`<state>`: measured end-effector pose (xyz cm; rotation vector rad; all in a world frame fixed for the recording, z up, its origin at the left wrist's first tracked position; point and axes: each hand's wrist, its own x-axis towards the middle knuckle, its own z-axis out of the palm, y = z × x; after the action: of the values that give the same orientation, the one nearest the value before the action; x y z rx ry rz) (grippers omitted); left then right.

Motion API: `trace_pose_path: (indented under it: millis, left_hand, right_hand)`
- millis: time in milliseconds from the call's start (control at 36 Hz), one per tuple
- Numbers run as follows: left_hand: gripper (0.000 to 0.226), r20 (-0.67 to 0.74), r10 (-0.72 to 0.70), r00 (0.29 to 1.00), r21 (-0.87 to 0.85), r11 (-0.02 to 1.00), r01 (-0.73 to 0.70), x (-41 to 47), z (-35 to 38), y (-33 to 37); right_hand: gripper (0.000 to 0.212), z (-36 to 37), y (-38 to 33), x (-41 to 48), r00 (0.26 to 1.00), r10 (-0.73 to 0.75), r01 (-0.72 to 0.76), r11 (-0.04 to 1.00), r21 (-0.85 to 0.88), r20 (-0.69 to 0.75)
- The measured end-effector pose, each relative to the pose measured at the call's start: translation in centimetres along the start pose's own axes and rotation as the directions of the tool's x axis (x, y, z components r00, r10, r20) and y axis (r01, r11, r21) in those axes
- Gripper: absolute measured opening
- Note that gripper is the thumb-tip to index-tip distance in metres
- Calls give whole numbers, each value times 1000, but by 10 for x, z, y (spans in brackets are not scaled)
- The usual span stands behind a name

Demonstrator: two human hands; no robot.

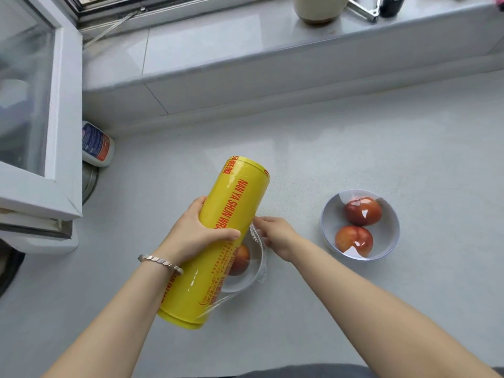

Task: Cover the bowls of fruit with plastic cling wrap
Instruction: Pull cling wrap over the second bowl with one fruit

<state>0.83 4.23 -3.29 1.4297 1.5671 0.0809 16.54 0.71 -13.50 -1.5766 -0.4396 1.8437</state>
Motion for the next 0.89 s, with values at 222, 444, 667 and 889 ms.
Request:
trace_pose_path:
  millis: [222,444,667,889]
  left_hand:
    - [95,12,17,1000,-5,1000,-17,-2,3,-1]
    - [96,67,46,997,77,996,-51,0,8,2]
    - [97,85,35,996,85,995,-42,1,8,2]
    - [96,112,49,993,128,990,-63,-1,16,8]
  right_hand:
    - [20,7,6,1,974,37,25,964,265,-225]
    - [31,-13,2,-2,972,206,-236,794,561,117]
    - [26,-12,-4,0,950,309,-281,766,579,54]
    - [15,7,-1,0,884,246,90,745,661,-397]
